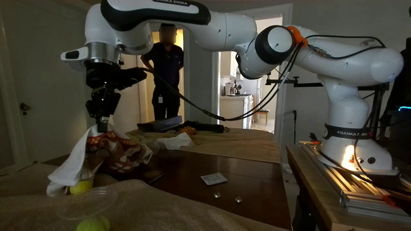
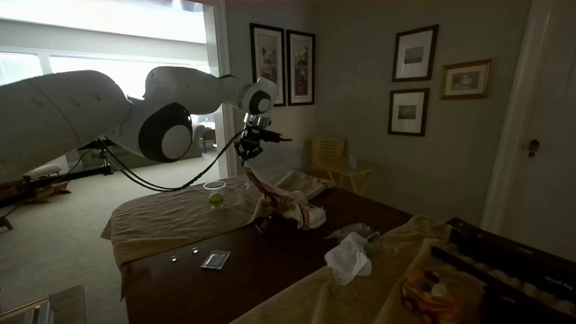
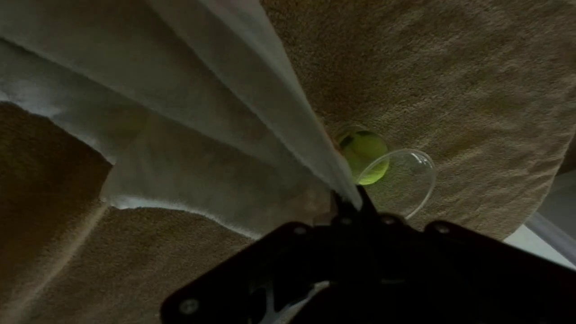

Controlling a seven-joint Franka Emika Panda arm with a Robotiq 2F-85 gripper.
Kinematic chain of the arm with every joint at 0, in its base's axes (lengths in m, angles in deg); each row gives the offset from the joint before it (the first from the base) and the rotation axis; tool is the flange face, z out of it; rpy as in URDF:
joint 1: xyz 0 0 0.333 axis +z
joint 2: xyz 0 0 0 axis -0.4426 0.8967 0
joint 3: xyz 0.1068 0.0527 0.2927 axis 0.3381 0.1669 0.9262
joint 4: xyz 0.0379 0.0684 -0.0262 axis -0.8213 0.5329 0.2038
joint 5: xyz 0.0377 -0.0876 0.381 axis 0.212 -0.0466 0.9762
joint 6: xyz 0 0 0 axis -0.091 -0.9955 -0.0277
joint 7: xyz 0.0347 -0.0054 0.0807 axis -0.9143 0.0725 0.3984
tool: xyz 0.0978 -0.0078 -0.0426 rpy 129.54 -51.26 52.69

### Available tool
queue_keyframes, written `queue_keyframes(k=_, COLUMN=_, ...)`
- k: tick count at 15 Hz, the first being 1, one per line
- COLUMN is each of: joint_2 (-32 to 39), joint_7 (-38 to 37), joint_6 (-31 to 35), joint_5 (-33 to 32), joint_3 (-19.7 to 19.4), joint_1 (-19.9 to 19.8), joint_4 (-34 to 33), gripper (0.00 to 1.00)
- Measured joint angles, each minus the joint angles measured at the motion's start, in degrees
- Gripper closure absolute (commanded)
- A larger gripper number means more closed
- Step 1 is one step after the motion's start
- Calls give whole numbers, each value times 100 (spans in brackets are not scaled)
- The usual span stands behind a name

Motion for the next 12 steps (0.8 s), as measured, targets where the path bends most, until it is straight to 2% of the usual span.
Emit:
queue_keyframes(k=4, joint_2=-53, joint_7=161, joint_6=-24, joint_5=0, joint_3=-5, joint_1=129, joint_4=1, gripper=99)
queue_keyframes(k=12, joint_2=-42, joint_7=547, joint_6=-138, joint_5=0, joint_3=-13, joint_1=124, joint_4=32, gripper=97)
